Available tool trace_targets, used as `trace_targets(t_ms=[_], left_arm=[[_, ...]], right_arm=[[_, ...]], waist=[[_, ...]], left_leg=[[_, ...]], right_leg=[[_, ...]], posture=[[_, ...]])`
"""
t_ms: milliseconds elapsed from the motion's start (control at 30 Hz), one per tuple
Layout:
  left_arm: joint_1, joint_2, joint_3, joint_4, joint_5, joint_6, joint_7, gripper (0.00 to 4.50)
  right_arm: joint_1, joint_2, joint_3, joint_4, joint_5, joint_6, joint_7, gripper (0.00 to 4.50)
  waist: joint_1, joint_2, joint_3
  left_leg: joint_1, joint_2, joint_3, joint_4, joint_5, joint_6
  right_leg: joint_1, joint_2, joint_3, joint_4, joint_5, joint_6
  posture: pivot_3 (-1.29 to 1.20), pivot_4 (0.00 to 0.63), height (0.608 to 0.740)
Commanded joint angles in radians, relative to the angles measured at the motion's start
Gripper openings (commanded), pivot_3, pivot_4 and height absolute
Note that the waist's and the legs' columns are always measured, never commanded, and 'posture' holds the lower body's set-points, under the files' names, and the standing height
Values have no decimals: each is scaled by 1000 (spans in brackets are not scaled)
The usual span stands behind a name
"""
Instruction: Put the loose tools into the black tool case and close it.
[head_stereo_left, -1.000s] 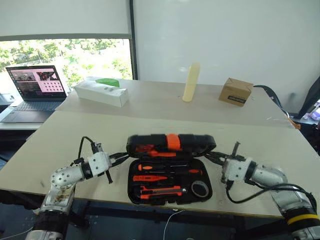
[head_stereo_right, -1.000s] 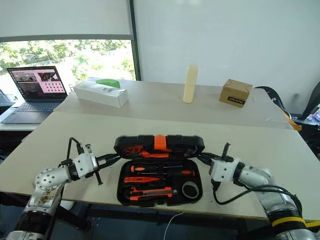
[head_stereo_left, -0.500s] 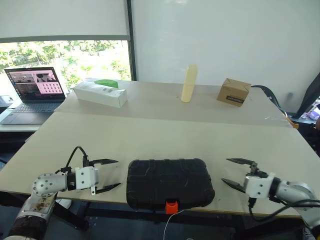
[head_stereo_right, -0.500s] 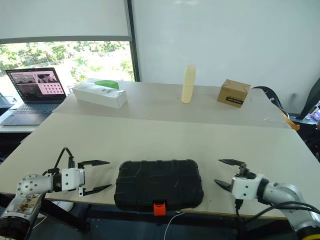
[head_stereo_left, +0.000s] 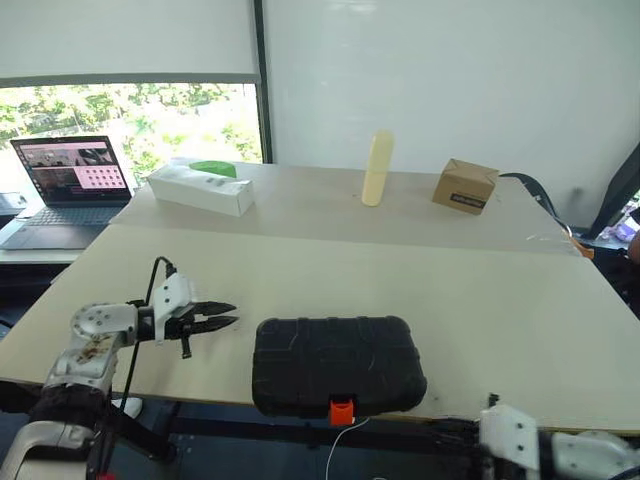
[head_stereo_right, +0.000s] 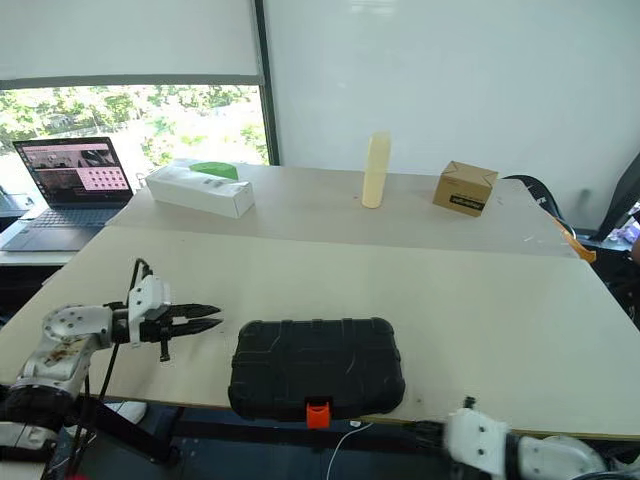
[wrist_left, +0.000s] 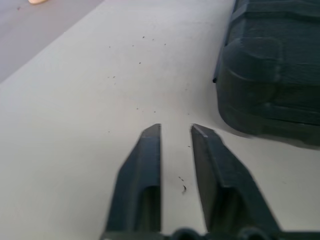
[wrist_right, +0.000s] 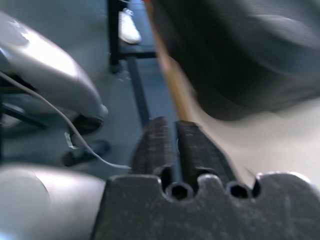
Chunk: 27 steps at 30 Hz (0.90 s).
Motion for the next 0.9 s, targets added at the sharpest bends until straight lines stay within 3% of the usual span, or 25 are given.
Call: trace_targets(t_ms=[33, 200, 433, 600, 733, 900], left_arm=[[-44, -26, -49, 14, 43, 10, -34, 10], [-83, -93, -98, 20, 78, 11, -40, 10], [-96, -155, -90, 38, 96, 12, -1, 10], [-103, -181, -64, 44, 99, 23, 35, 10], [-91, -182, -51, 33, 111, 38, 74, 10], [-59, -171, -48, 3, 120, 45, 102, 10]], right_arm=[[-89, 52, 67, -85, -63, 172, -43, 0], [-252, 156, 109, -59, -107, 293, -85, 0], [-442, 237, 102, 46, -170, 371, -138, 0], [-523, 255, 106, 134, -193, 361, -141, 0], [-590, 236, 92, 160, -172, 407, -85, 0], [-573, 179, 58, 84, -104, 477, 18, 0]], waist=[[0, -1, 0], [3, -4, 1], [-30, -13, 5], [-40, -17, 7], [-30, -13, 10], [-16, -12, 9]], left_leg=[[-1, 0, 0, 0, 0, 0], [-4, 0, 0, 2, 0, 0], [-1, 5, -1, 2, 7, -3], [1, 10, -4, 0, 19, -8], [2, 10, -6, -2, 22, -15], [-9, 10, -6, -7, 28, -10]], right_leg=[[0, 0, 0, 0, 0, 0], [-2, 1, -2, 0, 0, 0], [-2, 5, -1, 0, 5, -2], [-3, 11, -1, 1, 11, -11], [-6, 12, -1, 3, 18, -15], [-19, 17, 0, 5, 21, -20]], posture=[[0, 150, 740], [0, 150, 740], [0, 150, 740], [0, 150, 740], [0, 150, 740], [0, 150, 740]])
